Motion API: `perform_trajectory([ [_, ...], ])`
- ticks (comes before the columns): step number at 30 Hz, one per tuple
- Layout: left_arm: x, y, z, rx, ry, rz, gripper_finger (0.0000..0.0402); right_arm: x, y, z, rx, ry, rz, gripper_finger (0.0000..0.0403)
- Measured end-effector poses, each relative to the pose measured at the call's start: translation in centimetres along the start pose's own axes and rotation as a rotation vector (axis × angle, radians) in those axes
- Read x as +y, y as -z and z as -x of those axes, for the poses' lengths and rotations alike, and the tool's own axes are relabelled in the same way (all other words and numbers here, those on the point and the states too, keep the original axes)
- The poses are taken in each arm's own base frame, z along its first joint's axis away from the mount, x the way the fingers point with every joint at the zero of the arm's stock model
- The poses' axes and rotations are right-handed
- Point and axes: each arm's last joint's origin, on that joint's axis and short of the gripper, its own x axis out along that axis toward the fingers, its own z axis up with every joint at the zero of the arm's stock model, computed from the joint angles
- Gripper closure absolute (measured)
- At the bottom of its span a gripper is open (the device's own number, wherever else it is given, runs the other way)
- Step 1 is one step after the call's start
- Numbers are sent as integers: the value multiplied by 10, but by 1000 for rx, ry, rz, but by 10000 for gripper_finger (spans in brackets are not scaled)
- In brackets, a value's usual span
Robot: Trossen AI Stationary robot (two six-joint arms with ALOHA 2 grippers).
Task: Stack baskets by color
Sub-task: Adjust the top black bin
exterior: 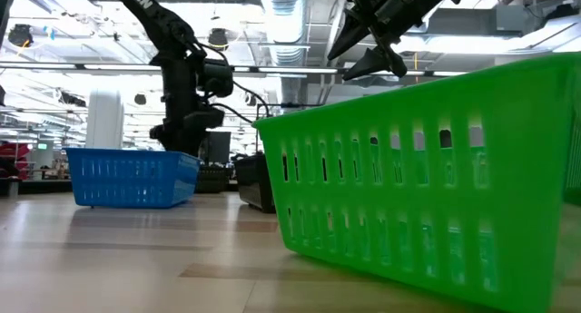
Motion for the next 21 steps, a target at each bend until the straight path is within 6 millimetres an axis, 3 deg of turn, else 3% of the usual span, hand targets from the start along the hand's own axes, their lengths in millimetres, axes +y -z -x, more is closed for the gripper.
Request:
perform_trajectory([
  [6,-26,-20,4,-181,249,138,253,0,0,0,0,0,0,130],
  [10,-38,-31,9,-300,312,136,266,0,0,0,0,0,0,130],
  [14,-40,-37,18,-308,318,132,276,-1,1,0,8,6,-3,130],
  [21,-55,-40,76,-386,377,73,298,-13,5,-6,39,149,-6,130],
])
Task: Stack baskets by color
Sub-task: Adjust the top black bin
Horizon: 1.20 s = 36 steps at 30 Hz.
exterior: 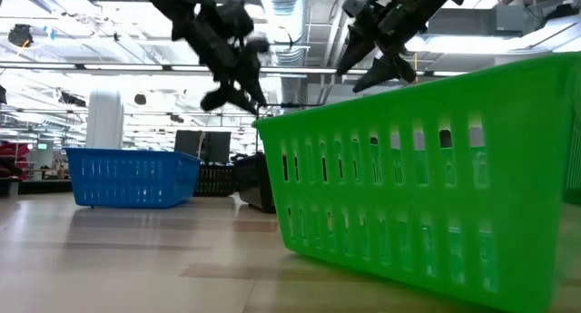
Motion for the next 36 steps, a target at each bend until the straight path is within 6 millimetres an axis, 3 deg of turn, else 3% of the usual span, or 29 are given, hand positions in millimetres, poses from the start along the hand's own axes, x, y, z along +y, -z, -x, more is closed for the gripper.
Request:
perform_trajectory([
  [3,-21,6,28,17,-93,-34,309,-9,6,-9,61,75,-1,130],
  [7,-37,33,56,25,-403,-34,328,-11,10,-14,115,114,-34,130],
  [12,-45,64,51,48,-452,51,351,-7,21,-21,192,106,-19,130],
  [19,-17,99,16,87,-488,202,391,16,45,-40,279,59,24,130],
  [23,-8,100,36,39,-506,260,399,30,62,-56,314,36,51,130],
  [27,1,101,68,-119,-644,348,400,39,73,-67,334,5,69,130],
  [29,10,101,75,-170,-710,386,401,42,76,-70,337,-11,68,130],
  [36,42,100,41,-142,-715,459,401,41,75,-71,334,-12,61,130],
])
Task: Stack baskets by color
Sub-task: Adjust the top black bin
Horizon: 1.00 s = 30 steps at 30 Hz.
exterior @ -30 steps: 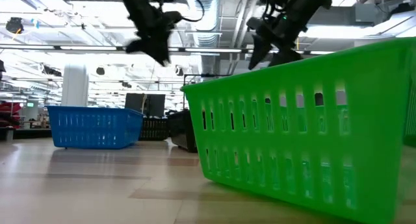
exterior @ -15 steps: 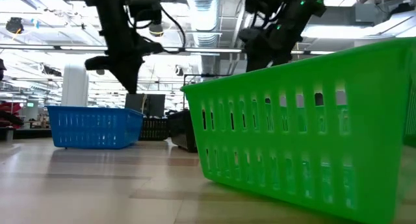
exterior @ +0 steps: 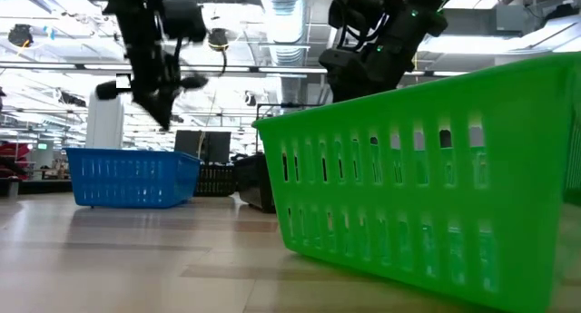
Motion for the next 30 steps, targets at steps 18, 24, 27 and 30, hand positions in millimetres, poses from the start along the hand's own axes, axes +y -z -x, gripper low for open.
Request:
perform_trajectory([
  [18,-1,-24,-98,148,38,111,401,-1,-2,2,-7,-3,6,130],
  [24,-15,-36,-105,123,138,112,401,-1,-2,2,-7,-3,5,130],
  [27,-17,-39,-102,122,137,101,401,-2,-1,2,3,5,-22,130],
  [30,-16,-39,-98,129,143,81,401,-4,-1,-4,12,18,-66,130],
])
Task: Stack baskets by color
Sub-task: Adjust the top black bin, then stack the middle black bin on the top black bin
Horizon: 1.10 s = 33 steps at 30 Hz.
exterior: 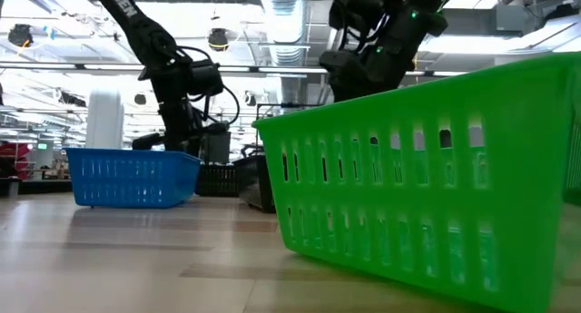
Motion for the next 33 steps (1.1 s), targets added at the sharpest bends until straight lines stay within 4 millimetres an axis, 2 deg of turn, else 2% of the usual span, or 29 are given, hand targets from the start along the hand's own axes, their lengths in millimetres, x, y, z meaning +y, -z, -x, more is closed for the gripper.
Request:
perform_trajectory([
  [4,-1,0,11,0,31,-10,402,1,4,-13,19,9,12,130],
  [8,-2,2,36,-33,75,-29,402,7,8,-24,47,-27,33,130],
  [13,-3,6,77,-112,170,-59,402,14,7,-22,8,-69,42,130],
  [17,-4,14,97,-162,203,-85,395,11,5,-23,-4,-54,35,130],
  [21,-6,23,109,-164,229,-125,362,8,6,-33,11,-34,31,130],
  [28,-7,38,123,-146,254,-157,270,6,13,-56,62,-16,38,131],
  [31,-7,40,127,-140,278,-141,243,5,13,-57,78,-10,33,152],
  [33,-7,42,131,-145,297,-131,233,6,13,-57,83,-6,28,186],
])
